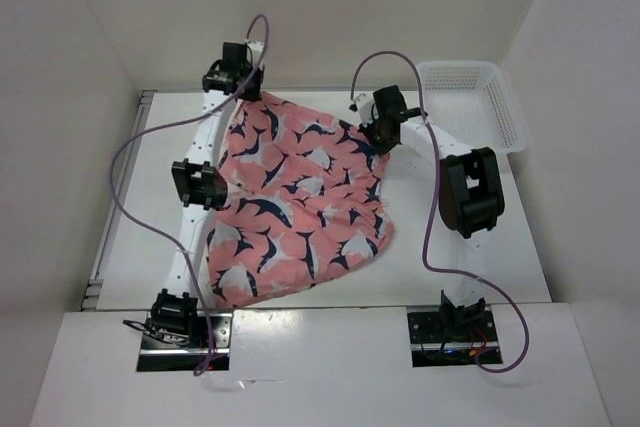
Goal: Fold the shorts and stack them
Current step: Fold the shorts
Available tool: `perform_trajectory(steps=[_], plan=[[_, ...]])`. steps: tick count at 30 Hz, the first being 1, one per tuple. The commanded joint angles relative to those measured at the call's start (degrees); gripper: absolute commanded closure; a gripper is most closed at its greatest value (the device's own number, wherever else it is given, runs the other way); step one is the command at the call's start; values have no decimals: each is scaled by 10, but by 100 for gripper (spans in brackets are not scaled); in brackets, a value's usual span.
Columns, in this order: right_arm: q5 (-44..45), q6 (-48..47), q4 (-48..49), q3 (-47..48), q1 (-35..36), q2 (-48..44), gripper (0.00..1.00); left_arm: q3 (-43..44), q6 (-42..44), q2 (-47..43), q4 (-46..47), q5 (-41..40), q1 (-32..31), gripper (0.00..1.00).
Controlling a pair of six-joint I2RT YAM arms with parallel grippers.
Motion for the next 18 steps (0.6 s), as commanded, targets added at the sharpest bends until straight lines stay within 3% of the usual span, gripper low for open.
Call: perform_trajectory(steps=[1, 8, 12, 13, 16, 18], plan=[[48, -29, 33, 72, -3, -44, 100, 27, 1, -155, -69, 44, 22, 100], [68, -86, 28, 55, 2, -118, 100, 27, 1, -251, -274, 39, 28, 100], [57, -126, 5, -25, 7, -192, 100, -238, 1, -415, -274, 80, 26, 100], [51, -136, -1, -42, 7, -206, 100, -389, 1, -488, -274, 81, 5, 100], [46, -176, -14, -111, 12, -256, 100, -649, 1, -620, -254, 62, -36, 100], [30, -197, -14, -156, 18, -286, 100, -726, 1, -678, -249, 62, -42, 100]])
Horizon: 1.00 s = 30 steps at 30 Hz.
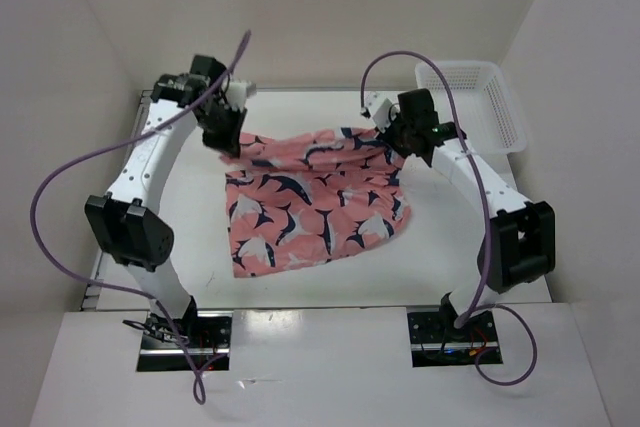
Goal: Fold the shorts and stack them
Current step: Fold the shorts
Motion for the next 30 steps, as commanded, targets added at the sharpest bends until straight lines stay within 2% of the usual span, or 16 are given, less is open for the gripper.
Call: perform_trajectory(steps=[1, 2, 5, 10, 16, 17, 18, 19, 21, 23, 25, 26, 27, 30], plan=[[-10, -57, -21, -58, 9, -44, 100, -131, 2, -65, -17, -3, -21, 100], [-10, -69, -28, -83, 16, -52, 100, -189, 2, -94, -17, -3, -21, 100], [-20, -92, -41, -122, 28, -84, 100, -289, 2, -154, 0, -9, -21, 100], [-25, -126, -62, -191, 28, -126, 100, -397, 2, -218, 11, -33, -47, 100], [-14, -172, -84, -215, 28, -163, 100, -421, 2, -251, -13, -33, -94, 99], [-14, -181, -93, -215, 28, -163, 93, -429, 2, -251, -18, -33, -108, 96], [-14, -188, -102, -220, 28, -163, 85, -438, 2, -256, -32, -15, -114, 89], [-21, -210, -129, -220, 28, -163, 72, -438, 2, -256, -46, 2, -120, 58], [-27, -231, -152, -225, 28, -173, 38, -457, 2, -269, -46, 13, -131, 49], [-18, -238, -157, -231, 28, -189, 33, -468, 2, -276, -46, 23, -136, 43], [-18, -244, -157, -224, 28, -201, 27, -468, 2, -281, -46, 30, -136, 41], [-24, -244, -157, -216, 28, -214, 27, -451, 2, -281, -46, 38, -136, 39], [-58, -239, -152, -204, 28, -221, 19, -438, 2, -281, -46, 38, -136, 38], [-158, -195, -138, -126, 28, -226, 9, -418, 2, -253, -7, 30, -97, 36]])
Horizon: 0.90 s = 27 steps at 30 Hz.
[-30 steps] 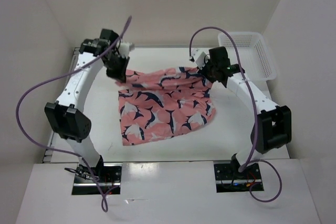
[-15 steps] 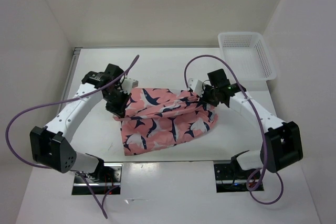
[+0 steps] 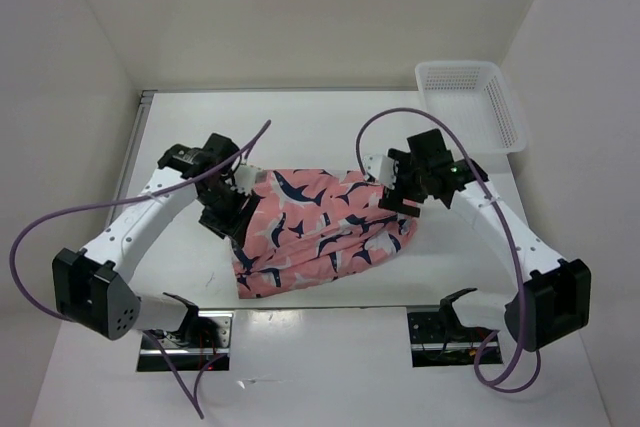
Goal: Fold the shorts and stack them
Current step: Fold the shorts
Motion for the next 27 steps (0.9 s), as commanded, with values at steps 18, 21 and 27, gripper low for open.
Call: perform_trajectory(steps=[18, 21, 27], plan=[[-42, 260, 228, 20, 161, 174, 72, 35, 1, 274, 234, 3, 33, 27], [-42, 306, 211, 47, 161, 227, 75, 49, 1, 324, 252, -14, 55, 27], [-35, 397, 191, 152, 151, 365, 76, 115, 1, 412, 277, -73, 74, 27]])
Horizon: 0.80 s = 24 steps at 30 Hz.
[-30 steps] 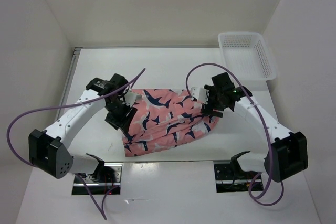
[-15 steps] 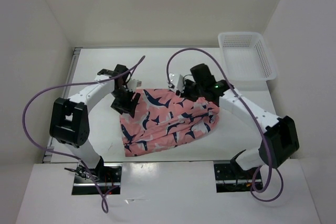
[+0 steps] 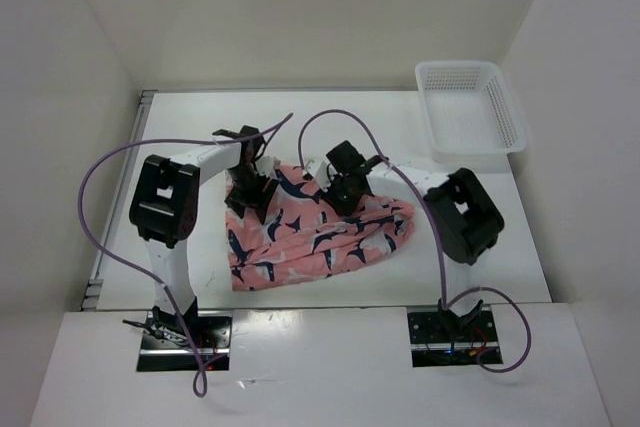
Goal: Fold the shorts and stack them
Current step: Fold the shorts
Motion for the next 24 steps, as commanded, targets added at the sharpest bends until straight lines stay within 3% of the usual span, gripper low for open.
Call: perform_trajectory(steps=[1, 6, 8, 10, 13, 17, 19, 21, 24], plan=[[7, 98, 3, 113, -17, 57, 76, 50, 7, 65, 51, -49, 20, 27], [41, 100, -3, 265, -43, 200, 80, 194, 7, 159, 51, -49, 62, 27], [51, 100, -25, 372, -57, 273, 81, 275, 7, 187, 51, -49, 70, 27], [59, 106, -39, 479, -62, 312, 81, 321, 7, 207, 46, -56, 75, 26], [60, 112, -39, 558, -62, 339, 81, 390, 7, 215, 34, -71, 81, 24], [39, 124, -39, 553, -55, 290, 62, 422, 7, 174, 18, -31, 88, 23], [44, 116, -39, 512, -47, 230, 44, 401, 7, 109, 18, -15, 94, 22], [44, 109, -39, 452, -39, 181, 35, 339, 7, 34, 24, -4, 94, 14], [30, 67, -56, 351, -39, 76, 25, 234, 7, -38, 5, -9, 94, 14]])
